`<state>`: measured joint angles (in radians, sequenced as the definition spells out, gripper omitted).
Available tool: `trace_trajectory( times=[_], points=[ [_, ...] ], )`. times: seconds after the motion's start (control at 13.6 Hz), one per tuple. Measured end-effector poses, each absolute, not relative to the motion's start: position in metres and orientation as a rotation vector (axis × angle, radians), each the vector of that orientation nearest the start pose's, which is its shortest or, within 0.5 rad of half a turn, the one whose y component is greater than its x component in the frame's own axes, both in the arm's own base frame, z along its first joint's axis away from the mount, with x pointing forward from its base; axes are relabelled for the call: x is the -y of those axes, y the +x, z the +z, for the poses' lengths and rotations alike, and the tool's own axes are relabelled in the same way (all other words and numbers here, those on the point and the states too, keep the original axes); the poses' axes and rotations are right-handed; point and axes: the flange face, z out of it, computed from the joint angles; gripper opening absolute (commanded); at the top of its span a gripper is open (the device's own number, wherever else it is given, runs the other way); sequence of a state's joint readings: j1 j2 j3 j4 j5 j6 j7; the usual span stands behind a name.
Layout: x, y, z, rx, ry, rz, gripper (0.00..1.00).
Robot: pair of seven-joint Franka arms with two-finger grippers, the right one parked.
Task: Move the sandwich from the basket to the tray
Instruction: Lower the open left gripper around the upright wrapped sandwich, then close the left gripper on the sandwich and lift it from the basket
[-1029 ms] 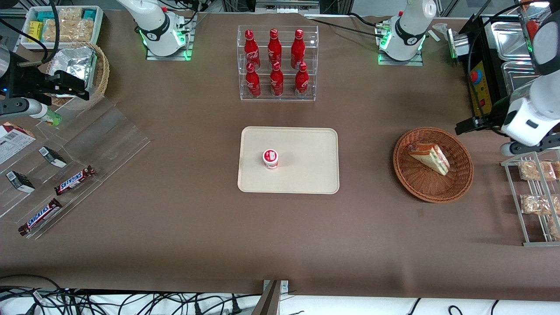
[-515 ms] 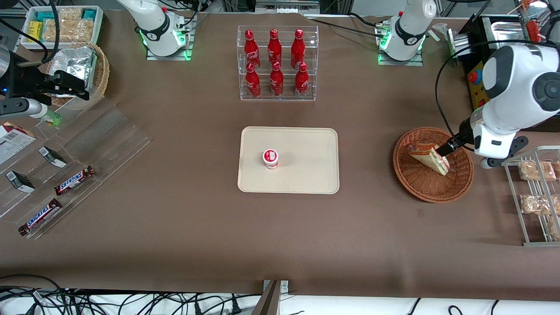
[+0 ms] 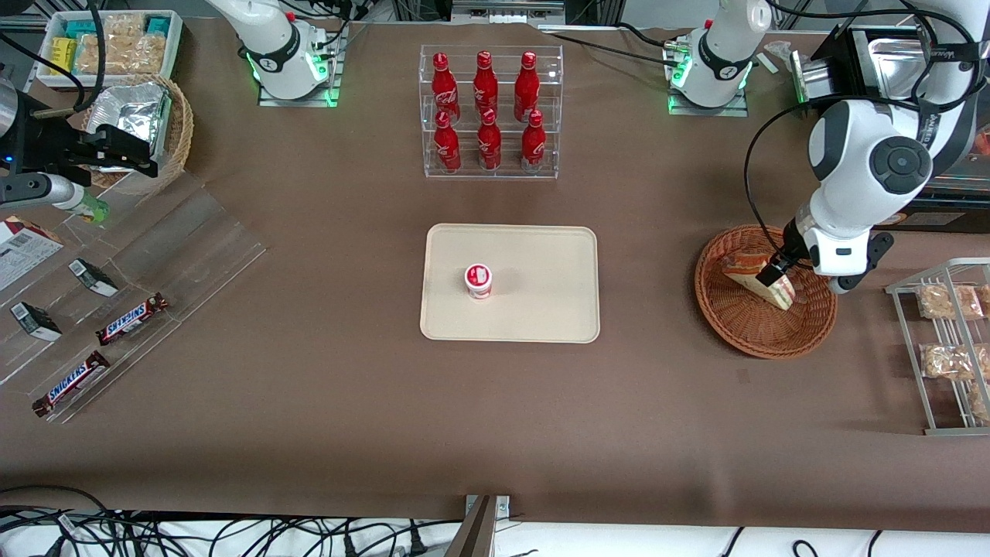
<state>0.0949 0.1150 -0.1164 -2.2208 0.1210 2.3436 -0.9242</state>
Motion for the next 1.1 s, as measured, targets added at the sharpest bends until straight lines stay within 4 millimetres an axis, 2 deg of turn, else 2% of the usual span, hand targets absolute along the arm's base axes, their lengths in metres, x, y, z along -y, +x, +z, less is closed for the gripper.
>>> trace_trajectory(
  times=[0.29, 0.81, 1.1],
  points=[
    [0.005, 0.528, 0.302, 1.29, -2.804, -0.124, 1.0],
    [-0.004, 0.522, 0.265, 1.411, -2.783, -0.161, 1.0],
    [-0.025, 0.517, 0.243, 1.443, -2.773, -0.188, 1.0]
  ],
)
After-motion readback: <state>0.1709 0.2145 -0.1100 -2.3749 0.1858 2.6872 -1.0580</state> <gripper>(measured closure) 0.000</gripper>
